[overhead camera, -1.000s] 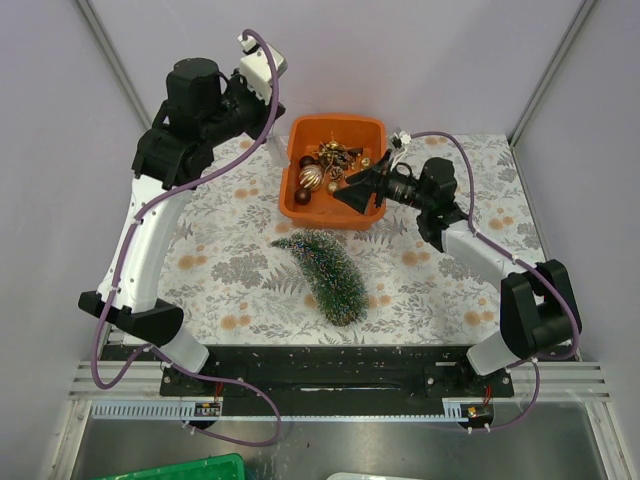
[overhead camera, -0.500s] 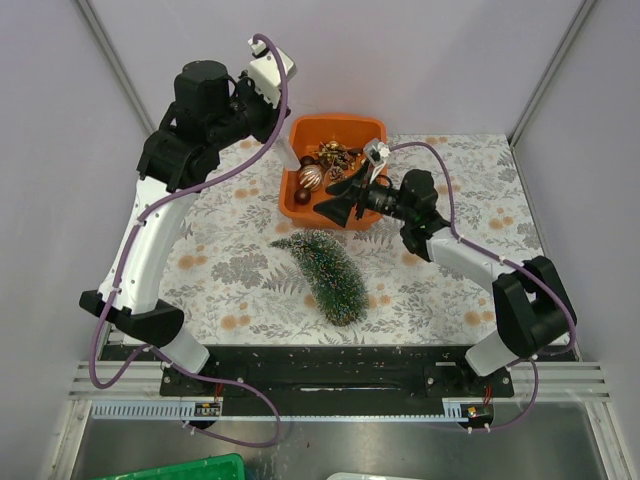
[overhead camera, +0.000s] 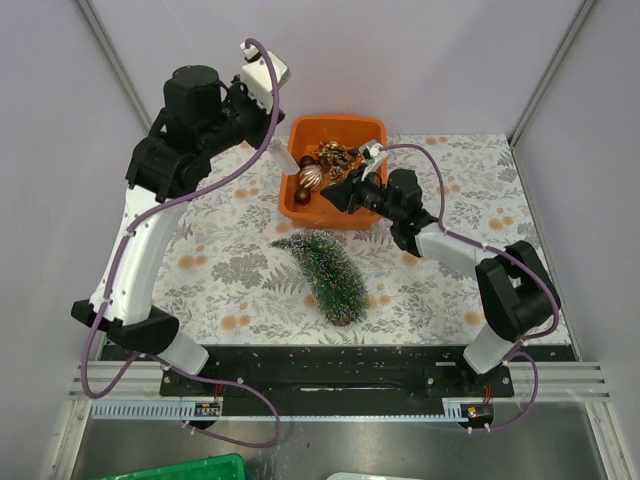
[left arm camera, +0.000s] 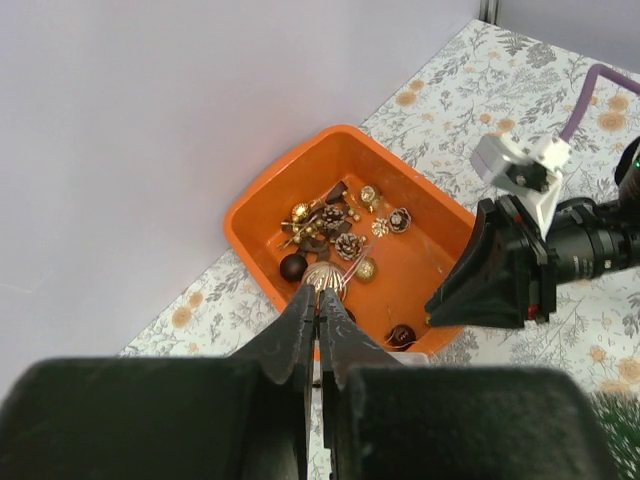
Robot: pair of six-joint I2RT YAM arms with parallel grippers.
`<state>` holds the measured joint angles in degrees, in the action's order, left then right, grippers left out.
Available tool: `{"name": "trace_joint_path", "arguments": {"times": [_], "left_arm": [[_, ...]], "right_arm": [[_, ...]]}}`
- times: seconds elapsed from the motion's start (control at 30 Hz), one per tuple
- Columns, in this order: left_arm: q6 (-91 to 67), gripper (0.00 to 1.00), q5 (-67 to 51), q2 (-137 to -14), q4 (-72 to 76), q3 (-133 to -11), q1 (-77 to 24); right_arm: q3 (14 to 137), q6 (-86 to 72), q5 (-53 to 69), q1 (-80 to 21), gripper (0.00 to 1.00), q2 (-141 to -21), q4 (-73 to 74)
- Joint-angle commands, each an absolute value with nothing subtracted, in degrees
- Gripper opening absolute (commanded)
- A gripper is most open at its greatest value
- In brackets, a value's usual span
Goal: Decorate the small christmas tree
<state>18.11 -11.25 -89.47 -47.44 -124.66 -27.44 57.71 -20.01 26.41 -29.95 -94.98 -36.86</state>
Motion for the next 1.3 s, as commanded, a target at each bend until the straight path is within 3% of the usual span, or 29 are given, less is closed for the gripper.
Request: {"name": "trace_joint_path", "arguments": {"times": [0.0, 0.07, 0.77, 1.0, 1.27], "left_arm": [[18.10, 0.04, -9.41, -83.42, -46.67, -122.71, -27.69], [18.54, 0.04, -8.36, -81.66, -46.58, -120.77, -27.60], [22.41, 0.05, -3.87, -69.27, -48.69, -114.97, -27.60], [21.01, 0.05, -3.95, -61.62, -48.25, -99.69, -27.60], [15.74, 0.01, -6.85, -59.15, -46.85, -81.49, -27.60]], "right_arm": [[59.33, -17.32, 20.23, -30.15, 0.13, -90.28, -36.66], [58.89, -15.57, 17.33, -30.06, 0.00, -87.21, -34.73], [67.05, 9.83, -4.48, -30.15, 0.00, -56.34, -16.36], [64.70, 10.81, -5.45, -30.15, 0.00, -52.30, -10.20], [58.63, 11.07, -6.58, -30.15, 0.00, -55.45, -8.70]]}}
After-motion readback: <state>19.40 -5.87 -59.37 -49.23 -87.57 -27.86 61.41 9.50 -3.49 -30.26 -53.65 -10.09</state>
